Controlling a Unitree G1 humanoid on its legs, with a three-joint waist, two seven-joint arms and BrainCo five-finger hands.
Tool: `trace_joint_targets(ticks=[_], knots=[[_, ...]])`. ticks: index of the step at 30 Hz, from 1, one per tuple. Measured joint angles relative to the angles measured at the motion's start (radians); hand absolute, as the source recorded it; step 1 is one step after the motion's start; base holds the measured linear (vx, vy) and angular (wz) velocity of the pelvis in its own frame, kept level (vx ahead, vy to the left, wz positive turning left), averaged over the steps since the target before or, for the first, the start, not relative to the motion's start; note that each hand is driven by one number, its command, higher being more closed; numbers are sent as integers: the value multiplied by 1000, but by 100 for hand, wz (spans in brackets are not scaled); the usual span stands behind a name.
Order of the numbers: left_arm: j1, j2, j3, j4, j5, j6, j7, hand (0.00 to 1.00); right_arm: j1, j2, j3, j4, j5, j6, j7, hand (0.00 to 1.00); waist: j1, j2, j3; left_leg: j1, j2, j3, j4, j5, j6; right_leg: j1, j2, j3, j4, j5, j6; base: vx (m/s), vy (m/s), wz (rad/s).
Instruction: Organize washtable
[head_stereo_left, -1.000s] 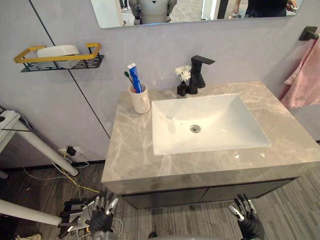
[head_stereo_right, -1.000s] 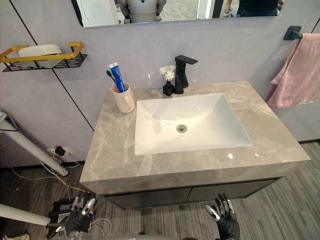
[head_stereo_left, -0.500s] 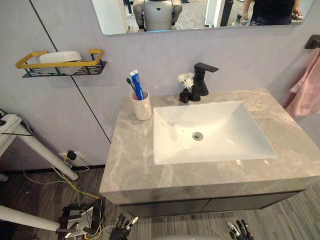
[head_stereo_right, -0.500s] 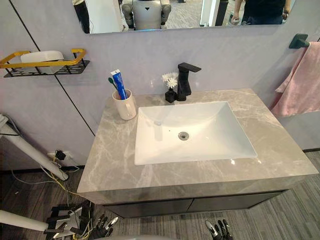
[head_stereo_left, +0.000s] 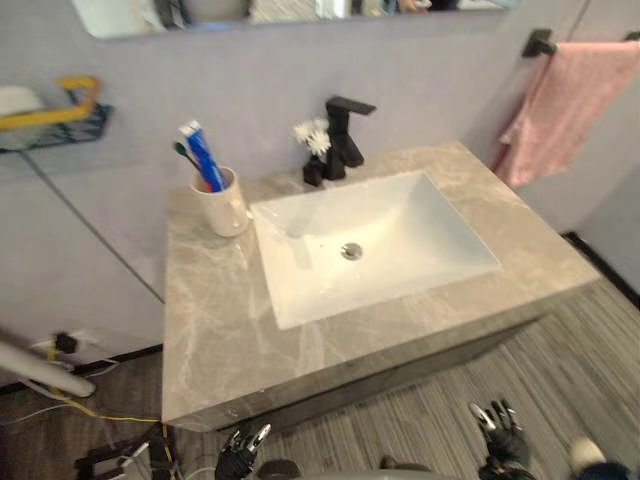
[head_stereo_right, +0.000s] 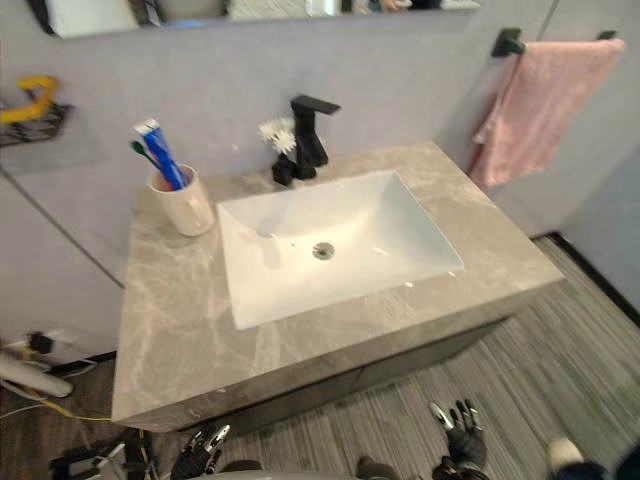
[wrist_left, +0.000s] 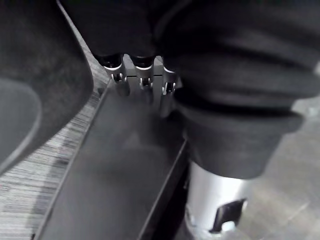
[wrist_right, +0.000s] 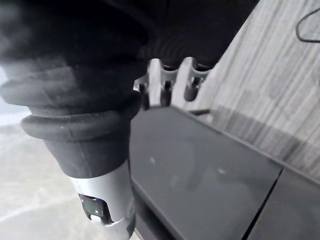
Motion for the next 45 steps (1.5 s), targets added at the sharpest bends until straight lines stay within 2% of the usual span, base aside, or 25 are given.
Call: trace_joint_targets(ticks=[4,8,12,14,15,16,18,19,20,21,22,24,26,27,28,29,30,31,33,35,38,40,41,43,45], knots=[[9,56,-62,7,19,43,-2,0,-14,13,39,1,43,1,1,0,-1,-8,6,9,-46,141,11,-23,41,-34,-39,128,-55,65,43,-63,196,-95],[19,61,-69,7,16,44,-6,0,21,25,62,-1,48,4,7,0,-1,-6,7,36,-53,199,-4,-23,44,-38,-44,170,-85,96,47,-67,92,-43],[17,67,-79,1,66,39,-4,0,56,23,49,-37,43,4,8,0,-7,-13,8,61,-47,286,-28,-22,34,-73,-26,213,-129,128,-11,-112,-14,-77],[1,80,-106,1,76,39,3,0,49,22,25,-45,39,3,6,0,-15,-11,8,54,-35,349,-58,-7,39,-112,-32,124,-148,106,-169,-86,-1,-98],[0,85,-115,0,85,40,6,0,47,21,25,-47,38,2,5,0,-39,10,2,55,-5,377,-98,19,71,-138,-34,10,-130,64,-219,-82,-55,-82],[-3,84,-114,-4,90,31,6,0,42,26,25,-46,38,2,5,0,-54,13,6,54,9,413,-122,33,67,-185,-36,-98,-36,72,-187,-23,-57,-93],[7,105,-116,-34,105,23,12,0,81,51,19,-68,34,-1,2,0,-57,-40,7,84,-17,466,-121,33,56,-197,-48,-243,79,172,-139,37,-48,-107],[4,105,-120,-36,112,31,14,0,73,52,27,-71,29,-2,1,0,-73,-43,9,85,-25,465,-132,35,60,-204,-24,-244,47,220,-168,-81,5,-174],[1,91,-125,-75,116,28,6,0,33,48,32,-71,29,-3,1,0,-53,-25,4,101,-22,502,-203,63,93,-177,18,-269,-88,319,-197,-150,-12,-176],[-20,77,-121,-96,117,23,-3,0,14,40,38,-70,28,-4,1,0,-56,-29,14,115,-15,567,-208,71,91,-184,5,-366,11,215,-229,-119,-25,-182],[-73,57,-125,-125,116,23,-10,0,-8,26,38,-56,28,-10,0,0,-56,-33,9,127,-9,607,-198,73,89,-174,-41,-503,192,49,-249,-53,-66,-107],[-159,29,-132,-186,116,-11,-15,0,-60,14,46,-36,28,-22,0,0,-56,-47,-1,140,1,690,-140,65,98,-108,-116,-616,288,-52,-211,-41,-77,-129],[-240,35,-105,-196,116,-31,-15,0,-99,2,98,-57,29,-27,3,0,-53,-46,-14,102,34,754,-77,38,105,-112,-44,-598,184,26,-187,-137,-80,-158],[-269,19,-79,-189,116,-39,-19,0,-119,1,118,-72,28,-29,9,0,-39,20,-49,84,76,791,-120,47,92,-104,47,-526,33,86,-179,-98,-82,-139],[-280,14,-65,-190,116,-45,-25,0,-130,4,123,-76,28,-29,8,0,-46,19,-51,83,90,829,-116,60,73,-107,30,-526,108,32,-210,-78,-117,-132],[-283,14,-57,-189,116,-50,-22,0,-129,-5,145,-77,28,-30,8,0,-54,17,-51,83,96,854,-84,60,73,-108,-37,-531,241,-57,-217,72,-145,-94],[-281,25,-51,-187,116,-51,-20,0,-121,-9,168,-76,28,-21,16,0,-51,-1,-51,70,118,886,-23,54,81,-68,-98,-516,231,-66,-168,49,-240,-107],[-271,36,-37,-181,116,-50,-13,0,-125,-9,200,-82,30,-18,25,0,-49,-12,-49,52,167,917,53,48,77,-61,-67,-490,174,-48,-126,32,-279,-105],[-254,32,-23,-173,116,-48,-2,0,-110,-13,242,-124,31,-18,42,0,-35,-11,-44,57,254,957,144,46,74,-19,2,-497,70,-35,-124,6,-316,-110],[-249,18,-24,-172,116,-48,-3,0,-75,-24,258,-184,32,-19,51,0,-46,4,-32,54,347,939,237,33,52,59,72,-496,-27,-20,-149,-19,-237,-52],[-252,-19,-21,-174,111,-48,-4,0,-39,-46,230,-224,51,-20,72,0,-64,12,-24,115,350,899,173,30,22,93,123,-482,-37,-23,-169,-18,-95,-17],[-243,-21,3,-174,103,-48,-2,0,-37,-47,227,-232,60,-20,73,0,-65,9,-17,127,360,852,206,35,31,114,136,-454,-39,-28,-177,-8,-63,-50],[-229,-20,15,-177,97,-49,6,0,-37,-45,220,-237,71,-22,73,0,-66,10,6,114,374,720,305,60,75,156,141,-416,-41,-29,-183,2,-3,-65],[-201,-21,14,-177,84,-54,19,0,-38,-44,209,-238,87,-32,72,0,-52,10,19,79,312,551,299,41,54,172,129,-366,-47,-30,-184,-23,100,-77],[-170,-36,15,-191,66,-59,20,0,-42,-48,186,-237,102,-38,71,0,-41,29,16,86,234,442,214,48,71,141,128,-295,-37,-30,-181,-46,154,-106]])
